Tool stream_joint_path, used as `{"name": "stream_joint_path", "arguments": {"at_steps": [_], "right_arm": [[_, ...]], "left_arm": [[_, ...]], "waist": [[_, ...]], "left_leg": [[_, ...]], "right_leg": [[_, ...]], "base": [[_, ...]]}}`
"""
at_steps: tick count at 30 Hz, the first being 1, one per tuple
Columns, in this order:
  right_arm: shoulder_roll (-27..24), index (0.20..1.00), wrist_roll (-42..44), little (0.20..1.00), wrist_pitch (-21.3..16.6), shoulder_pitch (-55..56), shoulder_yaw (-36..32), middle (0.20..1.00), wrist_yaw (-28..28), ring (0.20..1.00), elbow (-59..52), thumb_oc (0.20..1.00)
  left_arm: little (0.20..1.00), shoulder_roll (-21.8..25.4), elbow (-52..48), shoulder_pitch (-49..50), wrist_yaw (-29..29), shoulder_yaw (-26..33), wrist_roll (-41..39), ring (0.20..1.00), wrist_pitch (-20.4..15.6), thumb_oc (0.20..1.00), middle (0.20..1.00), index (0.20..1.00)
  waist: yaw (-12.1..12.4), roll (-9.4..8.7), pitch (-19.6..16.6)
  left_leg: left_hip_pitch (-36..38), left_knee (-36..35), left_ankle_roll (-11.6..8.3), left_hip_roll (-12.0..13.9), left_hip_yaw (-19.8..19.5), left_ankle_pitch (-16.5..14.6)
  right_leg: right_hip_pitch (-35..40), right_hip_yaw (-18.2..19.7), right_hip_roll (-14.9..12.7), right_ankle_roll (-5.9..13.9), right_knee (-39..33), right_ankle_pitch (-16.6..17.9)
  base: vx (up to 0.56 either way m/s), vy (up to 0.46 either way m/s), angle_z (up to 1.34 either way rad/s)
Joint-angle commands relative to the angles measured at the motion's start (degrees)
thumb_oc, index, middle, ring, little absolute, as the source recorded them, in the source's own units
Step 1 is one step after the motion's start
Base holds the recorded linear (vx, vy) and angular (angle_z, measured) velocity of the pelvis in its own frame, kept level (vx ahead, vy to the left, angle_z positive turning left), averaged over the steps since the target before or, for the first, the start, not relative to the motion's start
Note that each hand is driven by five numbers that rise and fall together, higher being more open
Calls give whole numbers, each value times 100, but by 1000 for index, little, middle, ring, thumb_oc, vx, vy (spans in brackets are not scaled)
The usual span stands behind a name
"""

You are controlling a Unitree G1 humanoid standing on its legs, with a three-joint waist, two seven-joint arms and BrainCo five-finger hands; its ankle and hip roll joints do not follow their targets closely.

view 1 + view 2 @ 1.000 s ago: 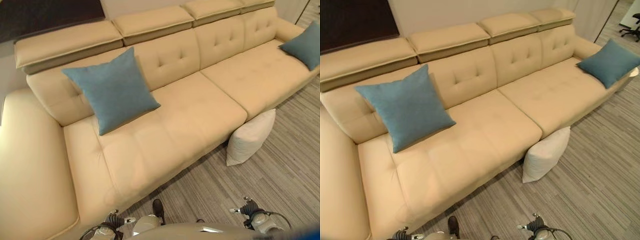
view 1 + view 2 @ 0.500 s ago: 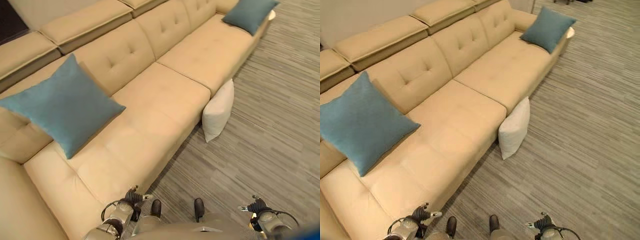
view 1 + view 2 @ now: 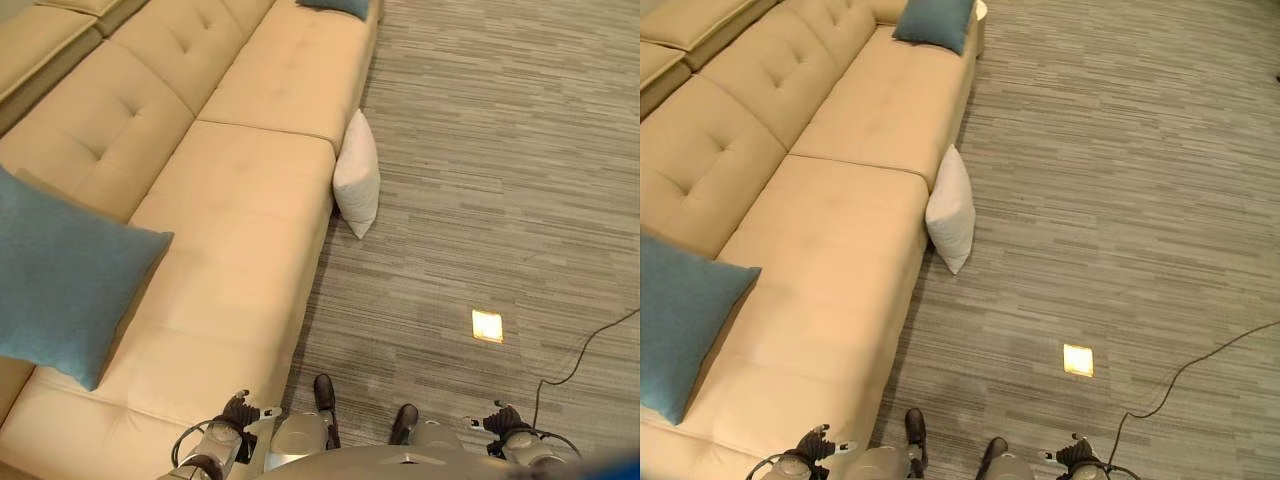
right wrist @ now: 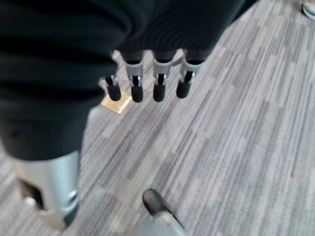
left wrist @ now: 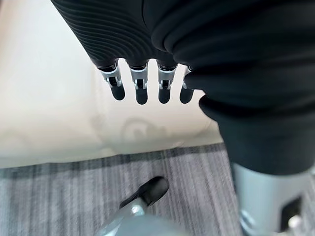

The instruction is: Pick up all the scattered cushions and arrange them neatly on the sofa.

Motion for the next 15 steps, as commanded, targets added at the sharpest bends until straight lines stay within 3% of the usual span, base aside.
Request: {"name": "stream_joint_path", "arguments": {"at_steps": [1,3,5,7,9,11,15], "right_arm": [[-243,1000,145,1000,-74,-103,43,1000,-166,1000,-95,1000],[-230,1000,254,1000,-127,-90,5,1000,-206,1000,-137,1000],[-232,1000,310,1000,-141,-48,21,1000,-241,1000,-126,1000],[-229,1000,336,1000,-133,-51,39,1000,-270,1000,-100,1000],[-233,1000,339,1000,-128,-43,57,1000,-268,1000,-96,1000],[-240,1000,317,1000,-130,-35,72,1000,-281,1000,-88,1000],[-247,1000,347,1000,-119,-72,112,1000,-357,1000,-73,1000]], "left_arm": [[1000,-25,22,-331,26,-158,34,1000,-122,1000,1000,1000],[1000,-75,7,-384,33,-254,39,1000,-117,1000,1000,1000],[1000,-147,-74,-421,43,-322,-5,1000,-98,1000,1000,1000],[1000,-185,-115,-449,78,-383,-55,1000,-113,1000,1000,1000],[1000,-204,-115,-445,84,-424,-84,1000,-113,1000,1000,1000],[1000,-207,-77,-431,91,-431,-89,1000,-101,1000,1000,1000],[1000,-205,9,-432,124,-442,-65,1000,-95,1000,1000,1000]], "waist": [[-29,-144,-94],[-111,-159,-27],[-131,-219,106],[-78,-254,190],[3,-286,221],[47,-313,179],[310,-252,167]], "left_leg": [[216,353,-124,-174,-514,-581],[178,813,-242,-32,-526,-720],[-150,1719,-334,127,-515,-870],[-466,2222,-356,136,-709,-802],[-736,2326,-298,-22,-946,-908],[-901,2042,-270,-174,-1074,-804],[-1364,1213,-364,-340,-1319,-61]], "right_leg": [[-155,436,14,228,-316,592],[-61,540,100,151,-447,575],[83,545,116,47,-540,517],[146,594,145,-23,-551,470],[230,666,191,-40,-588,428],[288,742,243,-25,-622,372],[638,1051,563,-32,-697,117]], "base": [[123,-187,-21],[89,-247,-3],[36,-190,3],[68,-104,-14],[130,-82,-40],[191,-55,-20],[295,-30,-11]]}}
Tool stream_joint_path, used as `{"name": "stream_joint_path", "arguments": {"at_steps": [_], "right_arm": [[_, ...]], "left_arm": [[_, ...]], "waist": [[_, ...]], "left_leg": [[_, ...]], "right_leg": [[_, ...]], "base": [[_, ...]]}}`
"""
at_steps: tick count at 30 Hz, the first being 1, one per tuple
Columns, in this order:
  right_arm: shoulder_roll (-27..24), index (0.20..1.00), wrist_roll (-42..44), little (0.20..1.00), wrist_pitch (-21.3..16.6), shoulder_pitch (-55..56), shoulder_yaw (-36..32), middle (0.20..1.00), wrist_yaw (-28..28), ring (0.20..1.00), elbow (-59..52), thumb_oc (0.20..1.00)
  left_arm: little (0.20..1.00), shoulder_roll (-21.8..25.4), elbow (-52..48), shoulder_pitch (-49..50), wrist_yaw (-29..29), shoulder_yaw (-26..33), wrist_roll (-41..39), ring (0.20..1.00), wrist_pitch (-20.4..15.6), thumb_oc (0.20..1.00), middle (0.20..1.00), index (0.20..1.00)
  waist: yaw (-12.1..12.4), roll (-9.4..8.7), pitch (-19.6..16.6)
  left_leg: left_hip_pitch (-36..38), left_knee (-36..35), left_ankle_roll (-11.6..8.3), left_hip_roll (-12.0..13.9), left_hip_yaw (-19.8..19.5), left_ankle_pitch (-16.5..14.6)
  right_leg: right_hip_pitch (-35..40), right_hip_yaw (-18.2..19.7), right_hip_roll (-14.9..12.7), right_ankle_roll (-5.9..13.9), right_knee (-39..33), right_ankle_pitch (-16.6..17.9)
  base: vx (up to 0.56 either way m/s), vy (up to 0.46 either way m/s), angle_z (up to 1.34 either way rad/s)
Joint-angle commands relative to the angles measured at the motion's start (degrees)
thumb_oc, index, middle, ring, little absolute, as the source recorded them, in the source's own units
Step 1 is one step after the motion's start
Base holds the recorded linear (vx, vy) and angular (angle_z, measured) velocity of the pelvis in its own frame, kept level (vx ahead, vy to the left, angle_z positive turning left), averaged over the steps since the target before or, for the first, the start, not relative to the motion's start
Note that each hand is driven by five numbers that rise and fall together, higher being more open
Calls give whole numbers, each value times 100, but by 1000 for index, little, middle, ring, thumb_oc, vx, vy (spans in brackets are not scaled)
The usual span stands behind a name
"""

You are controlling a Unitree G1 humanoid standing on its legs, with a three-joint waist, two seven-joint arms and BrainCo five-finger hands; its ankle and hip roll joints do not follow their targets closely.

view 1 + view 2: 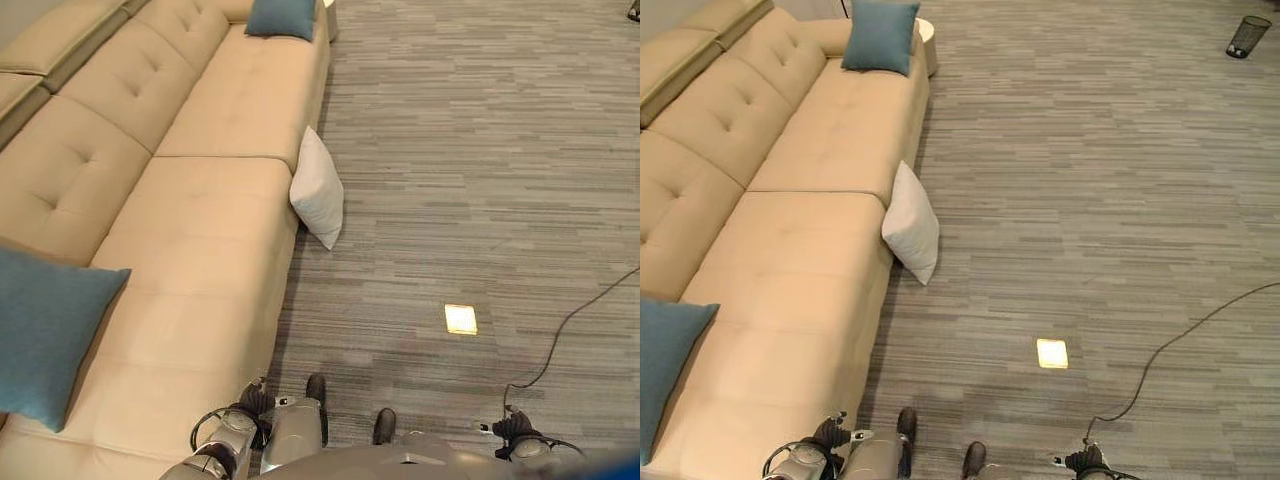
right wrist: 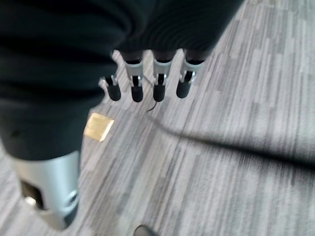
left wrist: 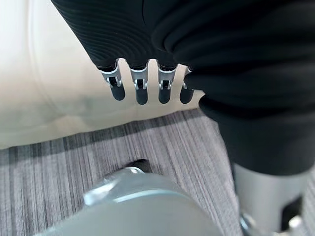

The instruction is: Pick up all the scattered cushions and arrange them neatly on the sofa.

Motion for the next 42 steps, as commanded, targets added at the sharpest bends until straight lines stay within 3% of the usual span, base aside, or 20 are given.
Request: {"name": "stream_joint_path", "arguments": {"at_steps": [1,5,6,8,9,10,14,16,19,20,22,26,27,30,31,34,35,38,42], "right_arm": [[-171,1000,129,1000,-28,-94,56,1000,-186,1000,-181,1000],[-111,1000,13,1000,2,-36,92,1000,-126,1000,-180,1000],[-121,1000,-62,1000,22,-93,95,1000,-76,1000,-206,1000],[-167,1000,-93,1000,27,-164,96,1000,-44,1000,-261,1000],[-182,1000,-121,1000,19,-218,113,1000,-23,1000,-338,1000],[-179,1000,-130,1000,18,-247,130,1000,-30,1000,-360,1000],[-231,1000,-131,1000,6,-348,169,1000,-10,1000,-409,1000],[-253,1000,-133,1000,23,-355,185,1000,-3,1000,-427,1000],[-272,1000,-185,1000,39,-351,191,1000,1,1000,-410,1000],[-291,1000,-202,1000,47,-302,175,1000,9,1000,-369,1000],[-274,1000,-174,1000,-2,-241,176,1000,1,1000,-309,1000],[-234,1000,-12,1000,-59,-208,165,1000,-36,1000,-274,1000],[-241,1000,96,1000,-70,-220,156,1000,-52,1000,-277,1000],[-243,1000,127,1000,-65,-218,162,1000,-63,1000,-258,1000],[-257,1000,142,1000,-47,-185,146,1000,-61,1000,-242,1000],[-241,1000,144,1000,-72,-137,163,1000,-72,1000,-230,1000],[-249,1000,136,1000,-64,-120,173,1000,-89,1000,-217,1000],[-196,1000,149,1000,-49,-57,196,1000,-115,1000,-220,1000],[-132,1000,51,1000,-25,-16,231,1000,-92,1000,-230,1000]], "left_arm": [[1000,-102,15,-91,120,-211,-68,1000,-60,1000,1000,1000],[1000,-60,69,73,126,-77,-84,1000,-22,1000,1000,1000],[1000,-11,-20,70,120,-57,-103,1000,-24,1000,1000,1000],[1000,21,-93,51,119,-53,-118,1000,-29,1000,1000,1000],[1000,77,-131,27,131,-75,-145,1000,-31,1000,1000,1000],[1000,82,-146,9,136,-83,-162,1000,-38,1000,1000,1000],[1000,63,-100,-55,144,-118,-127,1000,-54,1000,1000,1000],[1000,24,3,-88,141,-117,-106,1000,-88,1000,1000,1000],[1000,5,53,-124,137,-94,-129,1000,-103,1000,1000,1000],[1000,-4,64,-140,157,-117,-84,1000,-118,1000,1000,1000],[1000,-61,76,-127,155,-149,-70,1000,-122,1000,1000,1000],[1000,-123,44,-127,124,-224,-62,1000,-110,1000,1000,1000],[1000,-152,13,-170,93,-270,-99,1000,-98,1000,1000,1000],[1000,-153,-23,-177,100,-278,-145,1000,-89,1000,1000,1000],[1000,-167,3,-174,104,-317,-147,1000,-77,1000,1000,1000],[1000,-211,49,-180,108,-372,-95,1000,-71,1000,1000,1000],[1000,-218,61,-188,104,-398,-49,1000,-64,1000,1000,1000],[1000,-208,85,-152,79,-417,8,1000,-73,1000,1000,1000],[1000,-182,138,-2,87,-312,-8,1000,-38,1000,1000,1000]], "waist": [[361,60,105],[485,-19,-125],[522,-41,-164],[455,12,-114],[378,124,-32],[351,175,3],[148,287,63],[-43,249,102],[-96,256,129],[-144,196,73],[-174,191,-4],[-170,168,26],[-105,104,159],[-89,64,213],[-61,39,226],[-22,10,165],[40,56,145],[135,157,103],[174,99,-88]], "left_leg": [[-230,196,242,-154,47,-46],[6,119,432,-234,39,-158],[257,93,577,-266,127,-350],[444,117,724,-324,161,-506],[671,105,808,-296,109,-629],[767,91,837,-291,94,-681],[1190,-74,844,-322,-87,-870],[1495,-135,768,-397,-283,-1050],[1703,-182,704,-360,-378,-1154],[1850,-154,648,-363,-443,-1322],[1920,-65,522,-227,-471,-1375],[1539,817,290,-22,-434,-1138],[1051,1724,212,78,-349,-748],[783,2264,239,196,-178,-655],[614,2250,287,263,49,-656],[329,1652,368,62,269,-871],[198,995,377,-37,318,-645],[131,-11,298,-77,510,-18],[358,-163,416,-154,525,-67]], "right_leg": [[148,417,-169,832,298,-102],[302,669,-261,853,667,-349],[30,661,-442,1077,1478,-273],[-384,653,-633,1294,2378,74],[-858,622,-744,1375,3096,407],[-1038,559,-823,1331,3200,396],[-1397,474,-817,1109,2464,137],[-1776,911,-853,1210,1366,648],[-1849,843,-900,1263,1154,818],[-1725,796,-976,1273,1028,901],[-1602,808,-914,1177,1023,853],[-1284,676,-818,970,927,675],[-1059,628,-750,794,858,533],[-879,549,-691,689,775,419],[-699,512,-659,654,690,345],[-488,460,-598,713,512,259],[-325,469,-467,735,407,202],[17,523,-198,759,284,25],[124,538,-211,799,448,-147]], "base": [[369,39,-81],[409,144,-86],[271,171,-50],[276,191,-41],[209,137,-17],[228,90,10],[265,-50,33],[452,-231,14],[257,-170,32],[376,-292,60],[312,-310,47],[117,-268,50],[64,-264,37],[105,-207,12],[180,-128,-15],[259,-108,10],[332,-59,19],[301,-29,11],[267,33,-32]]}}
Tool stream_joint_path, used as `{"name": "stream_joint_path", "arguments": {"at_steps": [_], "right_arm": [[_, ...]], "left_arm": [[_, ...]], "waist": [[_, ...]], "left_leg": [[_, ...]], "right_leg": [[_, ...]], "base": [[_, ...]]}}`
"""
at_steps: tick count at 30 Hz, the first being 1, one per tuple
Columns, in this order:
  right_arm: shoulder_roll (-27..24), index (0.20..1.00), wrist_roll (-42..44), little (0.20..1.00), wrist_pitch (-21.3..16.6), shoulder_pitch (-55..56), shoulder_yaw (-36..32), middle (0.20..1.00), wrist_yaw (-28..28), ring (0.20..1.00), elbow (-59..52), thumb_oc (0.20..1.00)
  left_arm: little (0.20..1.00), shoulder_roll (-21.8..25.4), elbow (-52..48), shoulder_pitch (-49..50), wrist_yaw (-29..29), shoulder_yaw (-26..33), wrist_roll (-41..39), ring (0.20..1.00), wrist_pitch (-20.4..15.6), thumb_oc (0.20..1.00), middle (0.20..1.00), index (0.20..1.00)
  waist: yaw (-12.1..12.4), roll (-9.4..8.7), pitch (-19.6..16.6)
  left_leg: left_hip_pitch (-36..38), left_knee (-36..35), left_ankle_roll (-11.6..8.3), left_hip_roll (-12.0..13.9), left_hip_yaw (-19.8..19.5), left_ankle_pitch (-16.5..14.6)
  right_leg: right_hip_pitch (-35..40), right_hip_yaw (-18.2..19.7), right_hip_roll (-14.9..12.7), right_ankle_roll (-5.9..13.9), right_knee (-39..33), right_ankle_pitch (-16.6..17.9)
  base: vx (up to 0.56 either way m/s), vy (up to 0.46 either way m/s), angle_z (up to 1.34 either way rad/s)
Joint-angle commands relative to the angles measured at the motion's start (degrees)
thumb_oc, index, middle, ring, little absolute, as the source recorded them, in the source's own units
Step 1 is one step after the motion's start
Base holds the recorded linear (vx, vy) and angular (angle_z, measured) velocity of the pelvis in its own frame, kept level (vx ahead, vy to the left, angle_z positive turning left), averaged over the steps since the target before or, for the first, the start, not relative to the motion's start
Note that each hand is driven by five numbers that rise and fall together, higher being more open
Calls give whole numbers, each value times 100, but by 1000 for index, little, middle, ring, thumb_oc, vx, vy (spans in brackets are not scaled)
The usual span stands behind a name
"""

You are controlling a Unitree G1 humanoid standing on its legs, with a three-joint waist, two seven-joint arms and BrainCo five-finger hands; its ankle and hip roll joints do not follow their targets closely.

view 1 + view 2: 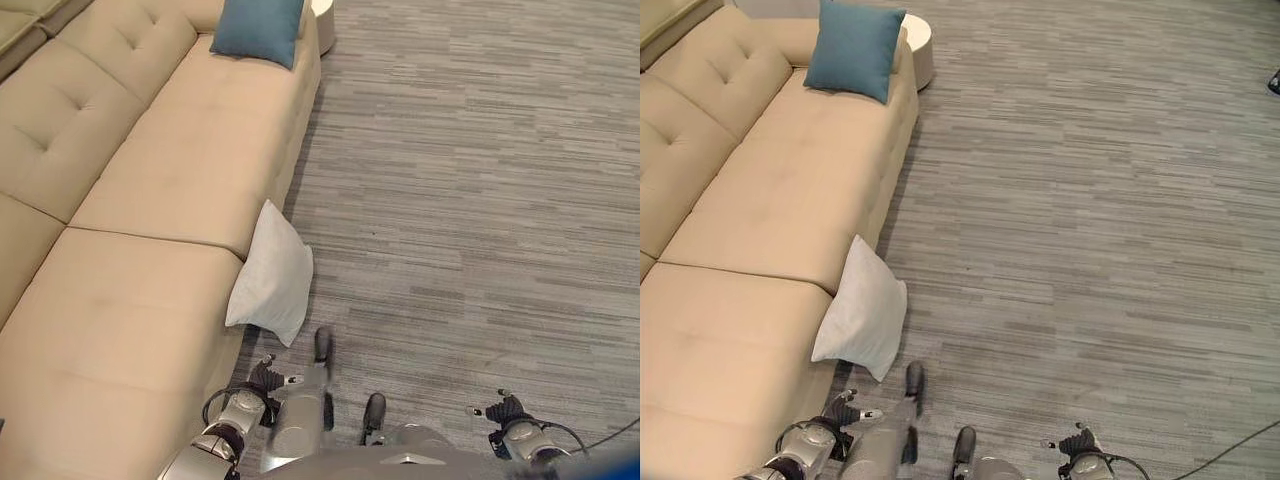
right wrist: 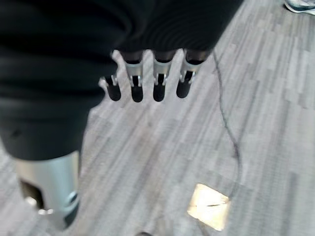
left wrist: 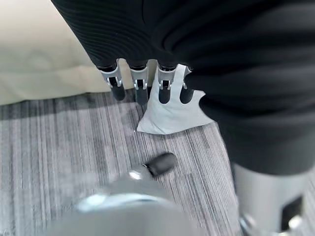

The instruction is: Pick up all the scattered cushions and arrange them neatly on the sofa.

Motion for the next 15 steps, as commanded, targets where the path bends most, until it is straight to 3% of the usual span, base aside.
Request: {"name": "stream_joint_path", "arguments": {"at_steps": [1,5,7,8,10,11,13,14,15], "right_arm": [[-175,1000,48,1000,-1,87,-108,1000,-81,1000,-166,1000],[-166,1000,-117,1000,26,30,-85,1000,25,1000,-211,1000],[-182,1000,-159,1000,23,-7,-71,1000,49,1000,-239,1000],[-186,1000,-200,1000,18,-42,-52,1000,65,1000,-271,1000],[-191,1000,-200,1000,24,-55,-51,1000,69,1000,-273,1000],[-219,1000,-223,1000,22,-106,-27,1000,68,1000,-281,1000],[-231,1000,-213,1000,16,-127,2,1000,80,1000,-302,1000],[-230,1000,-201,1000,21,-138,9,1000,85,1000,-299,1000],[-217,1000,-180,1000,20,-150,27,1000,88,1000,-297,1000]], "left_arm": [[1000,-171,124,101,63,-112,110,1000,19,1000,1000,1000],[1000,-100,80,171,21,-14,119,1000,34,1000,1000,1000],[1000,-74,84,151,29,-12,119,1000,26,1000,1000,1000],[1000,-35,75,155,57,1,86,1000,17,1000,1000,1000],[1000,-35,68,153,58,2,78,1000,12,1000,1000,1000],[1000,-35,77,151,42,1,72,1000,-6,1000,1000,1000],[1000,-34,122,151,37,6,92,1000,-28,1000,1000,1000],[1000,-38,155,149,45,3,101,1000,-34,1000,1000,1000],[1000,-33,196,108,69,-3,118,1000,-64,1000,1000,1000]], "waist": [[61,14,-241],[156,27,-384],[116,88,-335],[69,186,-263],[51,207,-232],[21,278,-215],[-41,269,-165],[-80,231,-167],[-181,202,-127]], "left_leg": [[363,223,288,-128,-79,-257],[784,37,521,-247,-12,-527],[950,39,628,-280,-56,-641],[1159,-3,712,-280,-181,-726],[1233,-23,722,-286,-234,-750],[1364,-68,715,-279,-361,-813],[1460,-47,698,-311,-482,-881],[1498,-43,687,-369,-590,-909],[1579,-22,648,-431,-825,-965]], "right_leg": [[-298,357,-434,1005,462,-11],[-578,258,-717,1313,1639,-68],[-948,217,-891,1515,2464,218],[-1367,228,-1046,1530,2999,529],[-1456,206,-1111,1495,2974,534],[-1600,157,-1186,1384,2541,426],[-1722,296,-1131,1347,2068,494],[-1822,532,-1074,1366,1708,583],[-1962,1150,-912,1418,1227,763]], "base": [[333,95,-13],[201,115,4],[127,103,-13],[124,68,1],[155,-8,26],[228,-77,33],[218,-106,33],[272,-165,57],[270,-172,65]]}}
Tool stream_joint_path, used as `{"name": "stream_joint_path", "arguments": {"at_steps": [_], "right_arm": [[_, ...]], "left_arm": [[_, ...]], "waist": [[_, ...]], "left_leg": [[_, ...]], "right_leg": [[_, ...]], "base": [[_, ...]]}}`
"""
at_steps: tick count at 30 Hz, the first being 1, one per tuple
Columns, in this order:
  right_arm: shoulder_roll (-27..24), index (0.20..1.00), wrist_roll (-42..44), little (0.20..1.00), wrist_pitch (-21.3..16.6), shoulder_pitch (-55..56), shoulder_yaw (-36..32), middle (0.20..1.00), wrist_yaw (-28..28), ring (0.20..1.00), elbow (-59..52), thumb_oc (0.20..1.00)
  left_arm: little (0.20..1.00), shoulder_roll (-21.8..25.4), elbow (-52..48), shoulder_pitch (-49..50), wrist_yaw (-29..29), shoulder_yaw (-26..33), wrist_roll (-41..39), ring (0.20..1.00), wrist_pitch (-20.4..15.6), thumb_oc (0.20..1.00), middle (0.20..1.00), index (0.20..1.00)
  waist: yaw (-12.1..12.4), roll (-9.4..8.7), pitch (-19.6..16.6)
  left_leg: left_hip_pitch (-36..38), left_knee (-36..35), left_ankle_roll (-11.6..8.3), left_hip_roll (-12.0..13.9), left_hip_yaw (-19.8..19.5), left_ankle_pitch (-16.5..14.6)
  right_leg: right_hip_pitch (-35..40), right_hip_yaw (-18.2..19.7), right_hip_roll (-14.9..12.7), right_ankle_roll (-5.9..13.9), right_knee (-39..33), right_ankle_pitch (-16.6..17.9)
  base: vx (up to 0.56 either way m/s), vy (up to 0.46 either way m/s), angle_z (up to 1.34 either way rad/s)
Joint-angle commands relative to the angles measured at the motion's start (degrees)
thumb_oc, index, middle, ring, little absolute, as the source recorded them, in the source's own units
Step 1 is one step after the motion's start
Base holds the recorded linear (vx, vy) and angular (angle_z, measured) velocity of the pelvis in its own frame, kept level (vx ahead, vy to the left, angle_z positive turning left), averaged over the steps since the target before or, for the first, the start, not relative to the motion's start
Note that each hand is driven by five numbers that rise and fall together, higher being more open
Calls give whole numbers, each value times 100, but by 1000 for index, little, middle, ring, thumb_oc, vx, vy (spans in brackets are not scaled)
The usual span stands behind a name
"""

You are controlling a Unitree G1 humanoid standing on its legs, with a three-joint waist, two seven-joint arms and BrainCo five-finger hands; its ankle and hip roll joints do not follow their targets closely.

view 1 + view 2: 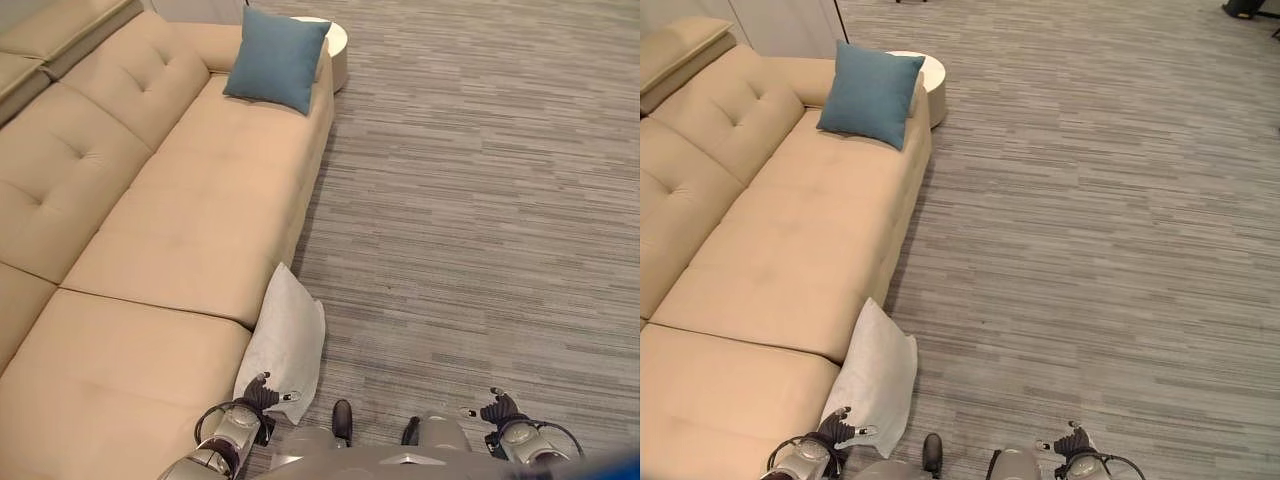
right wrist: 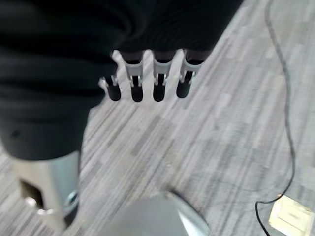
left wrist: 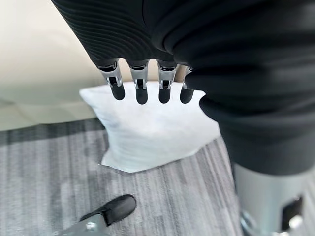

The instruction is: Pick up all the scattered cushions and arrange them neatly on the sofa.

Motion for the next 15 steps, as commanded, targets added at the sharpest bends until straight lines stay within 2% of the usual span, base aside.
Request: {"name": "stream_joint_path", "arguments": {"at_steps": [1,3,5,7,11,13,14,15], "right_arm": [[-243,1000,-39,1000,11,-164,-64,1000,-49,1000,-29,1000],[-226,1000,27,1000,-31,-153,-73,1000,-67,1000,-16,1000],[-213,1000,38,1000,-33,-137,-60,1000,-40,1000,-7,1000],[-201,1000,87,1000,-107,-112,-53,1000,-30,1000,-10,1000],[-229,1000,166,1000,-149,-148,-60,1000,-47,1000,-26,1000],[-265,1000,169,1000,-164,-128,-57,1000,-37,1000,-16,1000],[-285,1000,169,1000,-152,-67,-77,1000,-36,1000,35,1000],[-280,1000,200,1000,-133,3,-108,1000,-47,1000,82,1000]], "left_arm": [[1000,4,-31,28,90,32,116,1000,-132,1000,1000,1000],[1000,-11,-9,-57,96,1,82,1000,-145,1000,1000,1000],[1000,-21,8,-51,112,-6,77,1000,-143,1000,1000,1000],[1000,-72,72,-55,86,-32,38,1000,-133,1000,1000,1000],[1000,-118,55,-61,98,-37,-51,1000,-118,1000,1000,1000],[1000,-142,36,-55,84,-43,-85,1000,-108,1000,1000,1000],[1000,-175,18,-56,67,-76,-67,1000,-102,1000,1000,1000],[1000,-189,6,-71,63,-123,-9,1000,-93,1000,1000,1000]], "waist": [[-140,-135,143],[-194,-174,141],[-215,-198,122],[-164,-264,-12],[-131,-296,-22],[-104,-303,5],[-118,-341,49],[-175,-366,94]], "left_leg": [[-251,563,-545,-49,-424,-438],[-233,655,-597,-78,-698,-518],[-218,703,-620,-82,-808,-561],[-273,807,-798,16,-1105,-596],[-486,999,-926,181,-1076,-564],[-621,1108,-964,275,-946,-521],[-784,1247,-975,379,-532,-470],[-932,1368,-977,572,166,-414]], "right_leg": [[265,1060,530,45,-981,987],[301,1397,605,57,-1016,1013],[356,1418,630,25,-1038,1011],[681,1028,597,-101,-1286,931],[912,674,577,-208,-1408,799],[1017,459,599,-290,-1418,683],[1174,186,566,-336,-1511,590],[1336,-158,528,-351,-1620,546]], "base": [[266,-178,72],[180,-171,117],[148,-169,147],[190,-296,108],[30,-178,102],[-42,-163,67],[-81,-194,80],[-72,-178,143]]}}
